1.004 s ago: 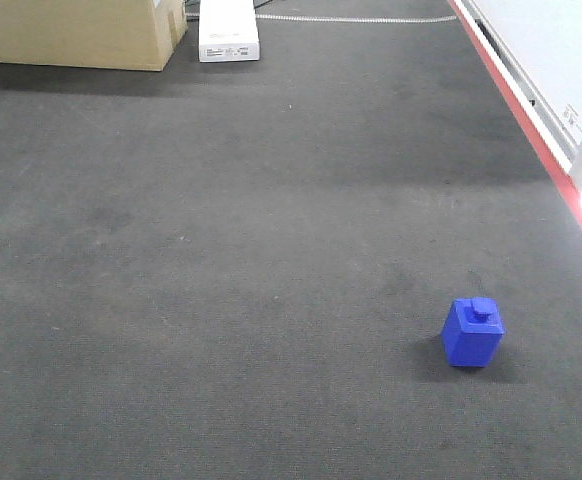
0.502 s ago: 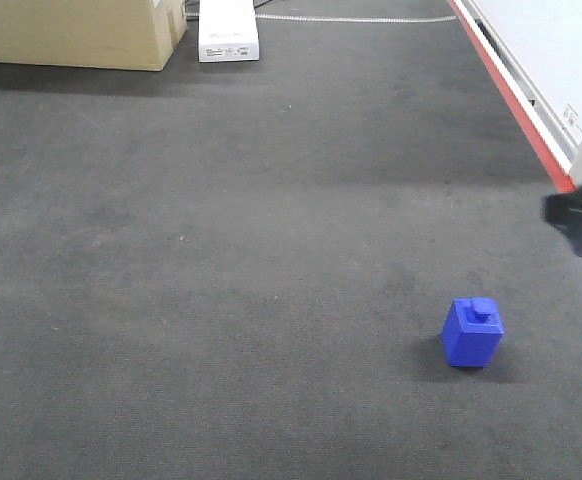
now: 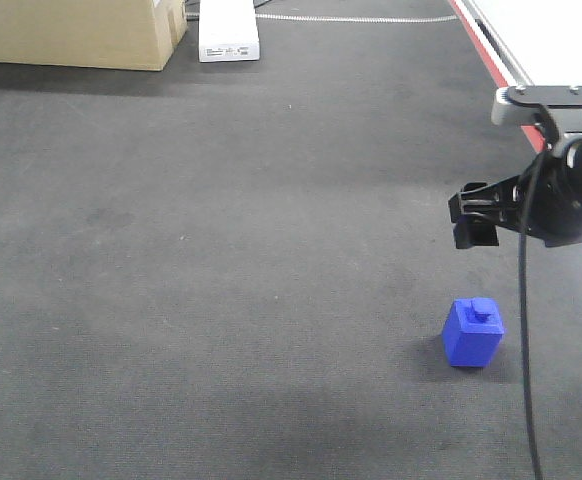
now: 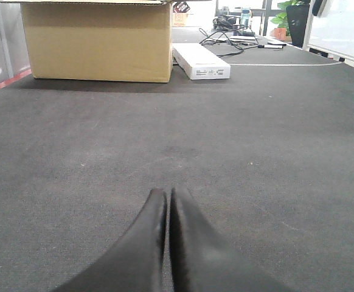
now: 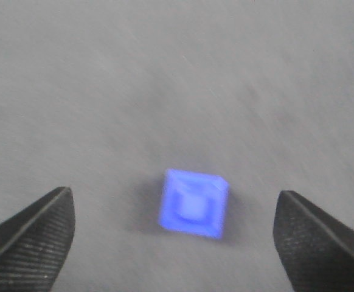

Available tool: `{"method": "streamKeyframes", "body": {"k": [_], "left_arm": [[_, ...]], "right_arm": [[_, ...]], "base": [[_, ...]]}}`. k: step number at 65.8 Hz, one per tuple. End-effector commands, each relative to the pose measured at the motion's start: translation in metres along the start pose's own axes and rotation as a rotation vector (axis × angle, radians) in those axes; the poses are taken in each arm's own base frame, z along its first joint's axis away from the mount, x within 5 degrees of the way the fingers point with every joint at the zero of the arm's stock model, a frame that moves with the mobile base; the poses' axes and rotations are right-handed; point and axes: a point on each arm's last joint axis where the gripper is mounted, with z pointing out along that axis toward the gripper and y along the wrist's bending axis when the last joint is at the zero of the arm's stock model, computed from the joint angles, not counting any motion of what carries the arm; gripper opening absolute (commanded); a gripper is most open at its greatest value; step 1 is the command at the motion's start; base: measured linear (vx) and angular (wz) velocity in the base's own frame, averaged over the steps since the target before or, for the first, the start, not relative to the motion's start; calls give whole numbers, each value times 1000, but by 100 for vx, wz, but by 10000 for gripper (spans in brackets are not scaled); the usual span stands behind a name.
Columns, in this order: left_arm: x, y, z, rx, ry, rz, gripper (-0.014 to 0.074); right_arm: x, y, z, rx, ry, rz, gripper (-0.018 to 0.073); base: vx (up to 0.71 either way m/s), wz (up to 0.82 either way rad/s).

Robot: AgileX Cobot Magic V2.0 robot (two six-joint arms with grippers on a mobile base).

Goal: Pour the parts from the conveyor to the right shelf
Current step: 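Move the right gripper down over the blue part on the conveyor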

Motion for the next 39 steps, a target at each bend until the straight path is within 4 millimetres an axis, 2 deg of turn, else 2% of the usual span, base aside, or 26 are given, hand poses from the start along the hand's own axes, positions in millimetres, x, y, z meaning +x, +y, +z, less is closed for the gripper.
{"method": "streamKeyframes", "body": {"k": [1,16,27,39], "left_arm": [[-13,0,0,0,-80,-17,-6],[-13,0,0,0,-80,-17,-6],[-13,0,0,0,-80,-17,-6],[-13,0,0,0,-80,-17,-6]], "right_arm": [[-13,-3,-13,40,18,-11,621],[-15,0,26,40,261,-67,612],[-16,4,52,-7,323,-65,601],[-17,-12,63,-24,367,6,594]], "base": [[0,0],[0,0],[0,0],[0,0]]}}
